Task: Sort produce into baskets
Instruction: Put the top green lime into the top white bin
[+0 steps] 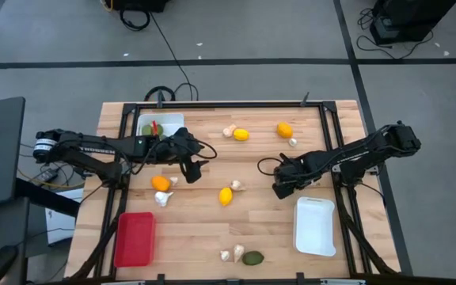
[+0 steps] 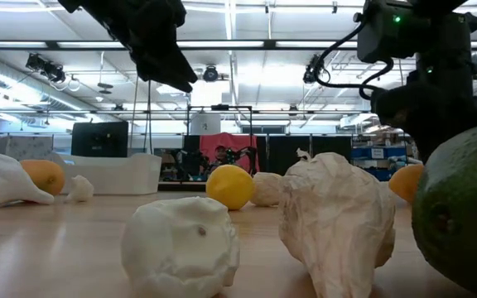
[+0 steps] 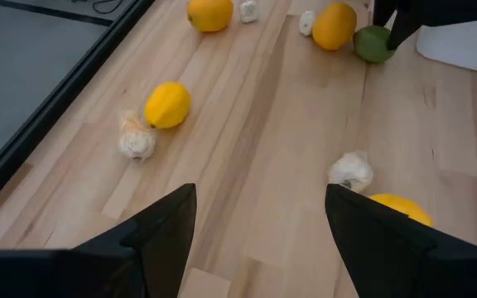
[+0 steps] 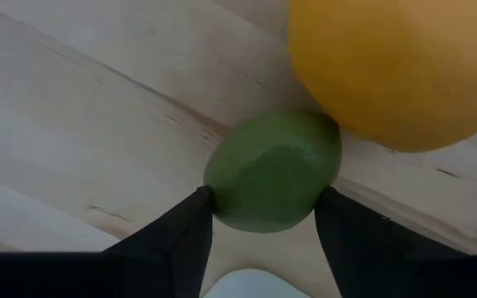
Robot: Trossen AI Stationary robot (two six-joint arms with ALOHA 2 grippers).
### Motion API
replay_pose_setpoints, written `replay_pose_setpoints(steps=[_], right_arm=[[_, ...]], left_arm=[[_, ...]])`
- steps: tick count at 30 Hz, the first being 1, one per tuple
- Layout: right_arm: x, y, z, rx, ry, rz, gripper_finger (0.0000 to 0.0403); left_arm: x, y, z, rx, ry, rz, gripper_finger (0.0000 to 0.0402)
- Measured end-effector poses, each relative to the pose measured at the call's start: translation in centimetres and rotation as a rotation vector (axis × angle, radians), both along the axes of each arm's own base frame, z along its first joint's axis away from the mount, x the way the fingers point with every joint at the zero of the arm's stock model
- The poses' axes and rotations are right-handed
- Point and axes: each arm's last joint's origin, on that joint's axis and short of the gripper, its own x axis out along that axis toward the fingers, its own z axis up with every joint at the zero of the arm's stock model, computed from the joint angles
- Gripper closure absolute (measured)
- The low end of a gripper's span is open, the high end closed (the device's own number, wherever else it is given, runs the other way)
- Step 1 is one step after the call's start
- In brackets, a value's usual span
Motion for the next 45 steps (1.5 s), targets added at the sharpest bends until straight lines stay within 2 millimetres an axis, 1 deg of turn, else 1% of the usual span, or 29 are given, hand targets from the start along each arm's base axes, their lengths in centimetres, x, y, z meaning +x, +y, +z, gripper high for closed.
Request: replay_pose_setpoints(steps=[5,10,12,15,19,26,30,39,41,45], right_arm=[[-0.1,0.0,-0.2,0.048,0.011,0.028,0.0136],[-0.1,-0.2,-0.2,0.061,0.017,0.005,0.009],[0.0,-0.4,-0.2,0.062,0.016,-0.011,0.0078],[0.0,-0.6,-0.2,0.048,0.012,-0.024,0.0074],[0.2,-0.7,-0.1,0.04,-0.01,-0.032,0.0094],[0.3,-0.6,-0.1,0.063,-0.02,-0.059,0.016],[0.3,-0.4,0.0,0.058,-0.021,-0.051,0.0187],[-0.4,0.1,-0.9,0.052,-0.009,-0.034,0.0194],[-0.3,0.3,-0.7,0.054,-0.007,-0.022,0.0194],[0.3,0.7,0.4,0.044,-0.036,0.021,0.0194]], left_arm=[[0.0,0.0,0.0,-0.001,-0.001,0.0,0.0129],[0.0,0.0,0.0,-0.001,-0.001,0.0,0.0129],[0.0,0.0,0.0,-0.001,0.0,0.0,0.0129],[0.0,0.0,0.0,-0.001,0.001,0.0,0.0129],[0.0,0.0,0.0,-0.001,0.001,0.0,0.0129],[0.0,0.0,0.0,-0.002,0.002,0.001,0.0129],[0.0,0.0,0.0,-0.016,-0.003,0.012,0.0129],[-0.1,0.0,-0.1,-0.016,0.003,0.012,0.0129],[-0.1,0.0,-0.1,-0.016,0.003,0.012,0.0129],[-0.1,0.0,-0.1,-0.016,0.003,0.009,0.0129]])
